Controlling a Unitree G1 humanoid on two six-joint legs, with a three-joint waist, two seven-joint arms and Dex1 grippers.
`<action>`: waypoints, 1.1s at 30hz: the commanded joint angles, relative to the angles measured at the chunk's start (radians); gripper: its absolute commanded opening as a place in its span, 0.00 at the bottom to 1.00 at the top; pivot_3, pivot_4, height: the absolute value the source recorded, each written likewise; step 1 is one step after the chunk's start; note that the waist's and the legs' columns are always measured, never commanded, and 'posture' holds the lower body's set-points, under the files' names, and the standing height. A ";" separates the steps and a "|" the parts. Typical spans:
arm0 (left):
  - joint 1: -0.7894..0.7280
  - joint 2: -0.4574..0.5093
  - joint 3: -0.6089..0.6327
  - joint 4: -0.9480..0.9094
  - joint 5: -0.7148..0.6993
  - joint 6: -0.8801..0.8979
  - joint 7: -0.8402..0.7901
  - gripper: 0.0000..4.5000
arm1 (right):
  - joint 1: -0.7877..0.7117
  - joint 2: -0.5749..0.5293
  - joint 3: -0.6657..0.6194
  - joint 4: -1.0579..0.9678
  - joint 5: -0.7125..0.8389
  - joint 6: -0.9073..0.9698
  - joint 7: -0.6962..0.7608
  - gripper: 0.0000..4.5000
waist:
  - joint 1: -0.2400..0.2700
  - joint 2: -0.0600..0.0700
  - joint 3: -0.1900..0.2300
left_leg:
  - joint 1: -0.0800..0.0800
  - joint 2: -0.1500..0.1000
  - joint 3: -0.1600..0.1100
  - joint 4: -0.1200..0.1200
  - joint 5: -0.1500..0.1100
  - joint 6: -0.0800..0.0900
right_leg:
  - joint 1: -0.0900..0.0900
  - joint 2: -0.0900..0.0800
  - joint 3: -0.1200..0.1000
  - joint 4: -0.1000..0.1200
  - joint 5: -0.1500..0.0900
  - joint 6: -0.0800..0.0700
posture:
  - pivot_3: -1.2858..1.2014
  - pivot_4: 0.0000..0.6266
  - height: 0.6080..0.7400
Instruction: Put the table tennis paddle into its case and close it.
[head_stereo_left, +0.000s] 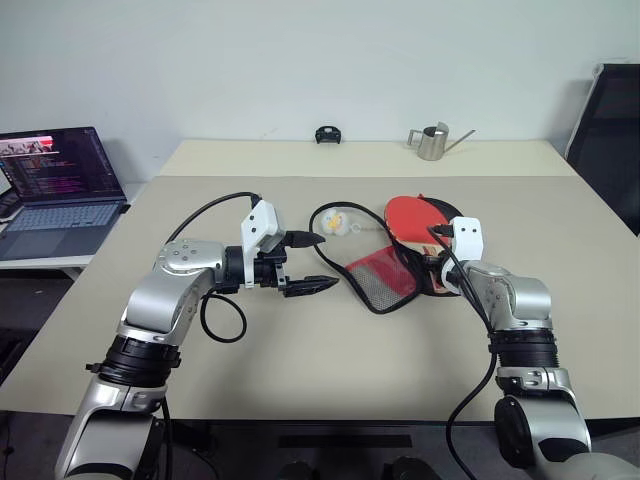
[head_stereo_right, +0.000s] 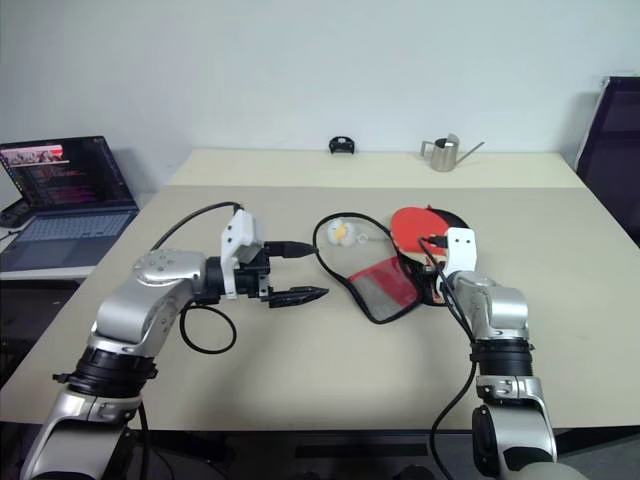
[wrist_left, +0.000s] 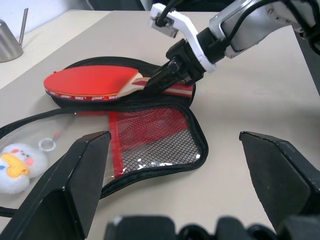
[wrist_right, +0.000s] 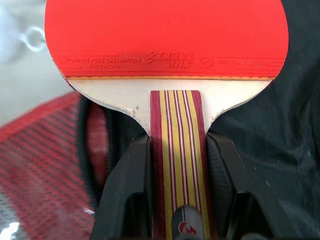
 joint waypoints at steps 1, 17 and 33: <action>-0.002 0.003 0.024 -0.043 -0.012 -0.008 0.007 1.00 | -0.032 -0.015 -0.008 0.003 -0.018 -0.062 -0.008 0.25 | 0.000 0.000 0.000 | 0.000 0.000 0.000 0.000 0.000 0.000 | 0.000 0.000 0.000 0.000 0.000 0.000 | 0.52 0.24 1.00; -0.002 -0.004 0.020 -0.042 -0.011 -0.010 0.010 1.00 | -0.014 0.006 0.030 0.024 -0.087 -0.094 -0.053 0.25 | 0.000 0.000 0.000 | 0.000 0.000 0.000 0.000 0.000 0.000 | 0.000 0.000 0.000 0.000 0.000 0.000 | 0.52 0.24 1.00; 0.006 -0.001 0.021 -0.050 -0.012 -0.005 0.015 1.00 | 0.016 0.035 0.042 0.025 -0.113 -0.097 -0.100 0.67 | 0.000 0.000 0.000 | 0.001 0.000 0.000 0.000 0.000 0.000 | 0.000 0.000 0.000 0.000 0.000 0.000 | 0.52 0.24 1.00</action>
